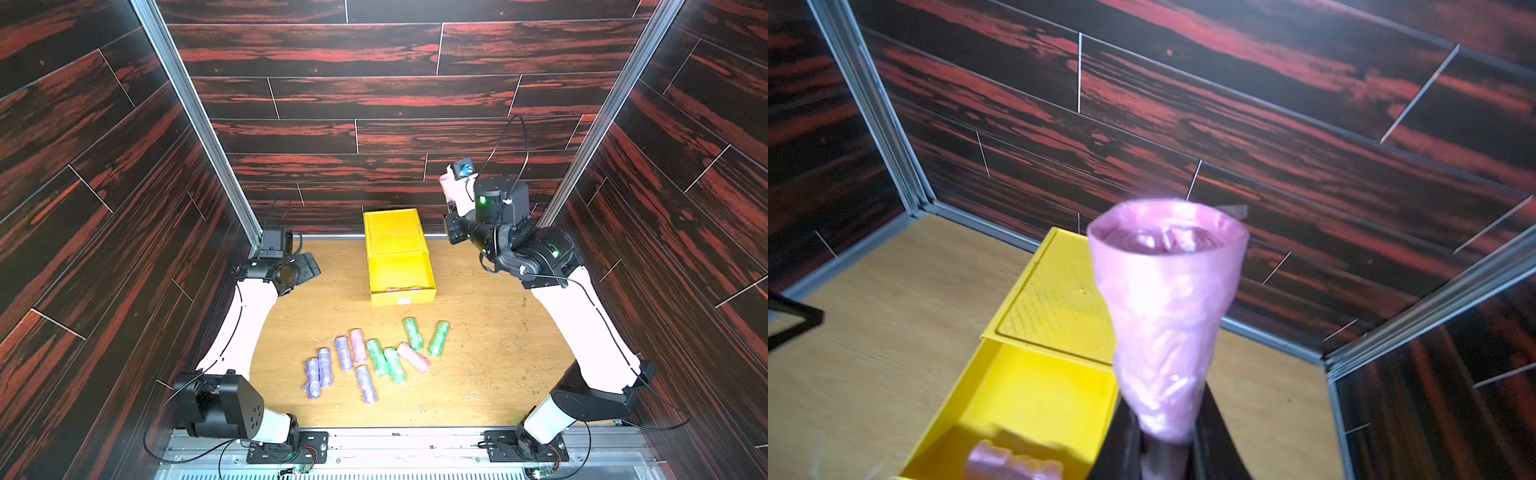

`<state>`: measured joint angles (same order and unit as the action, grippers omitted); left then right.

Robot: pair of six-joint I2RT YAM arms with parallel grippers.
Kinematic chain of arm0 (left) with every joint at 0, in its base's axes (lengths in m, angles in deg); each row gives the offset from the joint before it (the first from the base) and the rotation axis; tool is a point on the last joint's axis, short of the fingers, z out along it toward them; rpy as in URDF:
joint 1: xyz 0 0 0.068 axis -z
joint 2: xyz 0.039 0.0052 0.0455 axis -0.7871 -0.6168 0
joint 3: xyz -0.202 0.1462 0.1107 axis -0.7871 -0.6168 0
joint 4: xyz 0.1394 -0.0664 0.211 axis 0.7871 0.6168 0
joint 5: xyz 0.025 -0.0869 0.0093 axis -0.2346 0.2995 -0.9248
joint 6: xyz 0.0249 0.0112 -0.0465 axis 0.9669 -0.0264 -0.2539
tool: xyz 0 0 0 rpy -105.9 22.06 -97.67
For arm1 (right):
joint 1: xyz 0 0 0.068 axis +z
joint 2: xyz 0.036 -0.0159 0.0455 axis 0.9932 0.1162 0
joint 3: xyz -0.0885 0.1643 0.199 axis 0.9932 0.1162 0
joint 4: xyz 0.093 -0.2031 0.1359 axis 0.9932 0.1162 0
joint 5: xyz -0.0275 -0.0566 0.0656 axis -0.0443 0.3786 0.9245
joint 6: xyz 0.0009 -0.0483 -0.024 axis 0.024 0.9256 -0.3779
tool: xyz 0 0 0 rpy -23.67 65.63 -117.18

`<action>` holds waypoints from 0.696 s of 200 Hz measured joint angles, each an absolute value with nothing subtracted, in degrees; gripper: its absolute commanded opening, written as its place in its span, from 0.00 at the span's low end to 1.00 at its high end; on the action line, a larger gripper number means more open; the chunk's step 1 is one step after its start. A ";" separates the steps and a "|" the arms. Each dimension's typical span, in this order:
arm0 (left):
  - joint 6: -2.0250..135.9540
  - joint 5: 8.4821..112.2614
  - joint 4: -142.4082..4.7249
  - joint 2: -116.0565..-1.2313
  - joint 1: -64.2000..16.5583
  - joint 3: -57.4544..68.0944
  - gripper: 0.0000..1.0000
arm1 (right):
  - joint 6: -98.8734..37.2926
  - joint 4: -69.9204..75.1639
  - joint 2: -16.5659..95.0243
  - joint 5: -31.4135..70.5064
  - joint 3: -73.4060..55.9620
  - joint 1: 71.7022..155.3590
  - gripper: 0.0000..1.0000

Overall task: Sort the rolls of trash bags by color and place them into the drawer
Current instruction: Place the roll of trash bags in the drawer.

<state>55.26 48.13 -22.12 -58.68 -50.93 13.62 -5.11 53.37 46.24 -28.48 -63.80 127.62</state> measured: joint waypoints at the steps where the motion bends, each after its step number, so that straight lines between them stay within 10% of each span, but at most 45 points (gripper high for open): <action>1: 55.26 48.13 -22.12 -58.68 -50.93 13.62 0.90 | -4.85 53.26 46.26 -28.48 -63.80 127.64 0.09; 139: 55.24 49.29 -22.14 -58.68 -51.78 13.62 0.90 | 43.06 46.86 54.79 -30.54 -48.35 131.38 0.11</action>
<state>55.24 49.29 -22.14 -58.68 -51.78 13.62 43.06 46.86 54.79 -30.54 -48.35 131.38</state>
